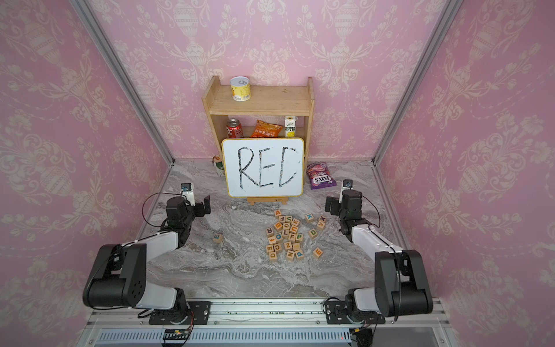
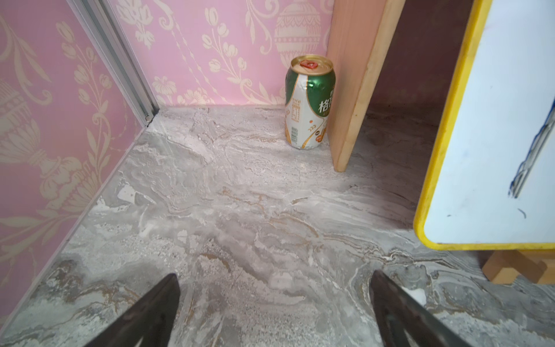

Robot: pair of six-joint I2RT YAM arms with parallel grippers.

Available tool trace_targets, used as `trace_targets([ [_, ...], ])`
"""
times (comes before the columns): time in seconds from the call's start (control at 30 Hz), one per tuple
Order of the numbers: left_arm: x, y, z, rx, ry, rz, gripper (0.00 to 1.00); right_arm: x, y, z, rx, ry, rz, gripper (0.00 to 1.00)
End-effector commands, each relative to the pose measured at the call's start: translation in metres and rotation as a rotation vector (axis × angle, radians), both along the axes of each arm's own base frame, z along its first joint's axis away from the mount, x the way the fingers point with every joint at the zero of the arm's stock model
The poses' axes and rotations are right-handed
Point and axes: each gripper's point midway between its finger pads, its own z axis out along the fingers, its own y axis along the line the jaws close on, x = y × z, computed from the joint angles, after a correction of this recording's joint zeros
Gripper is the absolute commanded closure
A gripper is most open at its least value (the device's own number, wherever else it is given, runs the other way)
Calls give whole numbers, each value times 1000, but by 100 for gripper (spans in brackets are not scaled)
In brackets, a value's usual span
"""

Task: Assemble the uppercase word "red" with letter blocks
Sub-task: Pick up the letter block from the center of the board.

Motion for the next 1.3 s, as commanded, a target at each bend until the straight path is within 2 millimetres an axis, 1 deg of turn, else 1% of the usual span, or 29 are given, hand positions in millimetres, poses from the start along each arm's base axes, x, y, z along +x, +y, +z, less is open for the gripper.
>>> trace_targets([
  [0.0, -12, -12, -11, -41, 142, -45, 1, -26, 2, -10, 13, 95, -27, 0],
  [0.07, -14, -15, -6, -60, 178, -51, 1, -33, 5, -7, 10, 110, -19, 0],
  [0.17, -22, -14, -4, -45, 235, -14, 1, -45, 11, -1, 26, 125, -4, 0],
  [0.3, -36, -35, -2, -17, 289, -53, 1, -59, 20, 9, 73, 143, 10, 0],
  [0.33, -42, -39, -6, -3, 316, -58, 1, -62, 22, 14, 84, 141, 14, 0],
  [0.4, -43, -48, 4, 4, 326, -69, 1, -68, 29, 19, 112, 158, 36, 0],
  [0.5, -52, -62, 7, -16, 352, -98, 1, -75, 41, 26, 156, 185, 76, 0],
  [0.63, -66, -75, 11, -47, 384, -128, 1, -86, 56, 32, 189, 251, 124, 0],
  [0.83, -85, -96, 13, -49, 468, -177, 1, -101, 76, 43, 205, 300, 188, 0],
  [1.03, -98, -127, 21, -33, 528, -228, 1, -119, 82, 52, 205, 337, 199, 0],
  [1.2, -107, -156, 24, 13, 575, -278, 1, -136, 88, 52, 207, 380, 216, 0],
  [1.27, -109, -165, 24, 36, 589, -288, 1, -141, 89, 52, 195, 395, 211, 0],
])
